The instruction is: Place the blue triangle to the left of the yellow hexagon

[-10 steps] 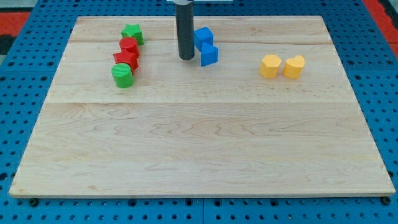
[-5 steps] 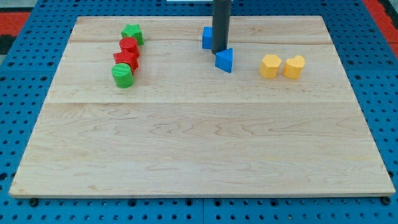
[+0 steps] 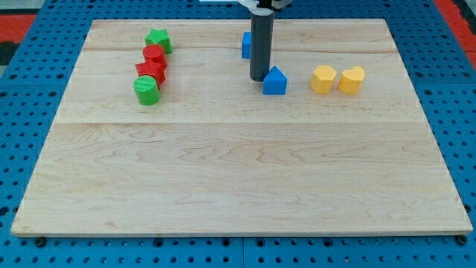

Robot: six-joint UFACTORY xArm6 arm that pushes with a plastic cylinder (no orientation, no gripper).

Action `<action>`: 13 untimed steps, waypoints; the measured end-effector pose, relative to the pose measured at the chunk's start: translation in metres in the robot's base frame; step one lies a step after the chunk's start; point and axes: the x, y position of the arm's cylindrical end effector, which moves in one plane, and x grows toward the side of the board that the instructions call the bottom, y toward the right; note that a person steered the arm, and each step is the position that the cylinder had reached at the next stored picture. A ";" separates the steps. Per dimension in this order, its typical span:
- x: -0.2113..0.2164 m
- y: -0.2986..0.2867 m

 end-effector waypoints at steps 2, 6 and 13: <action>0.055 -0.014; 0.028 0.000; 0.037 0.040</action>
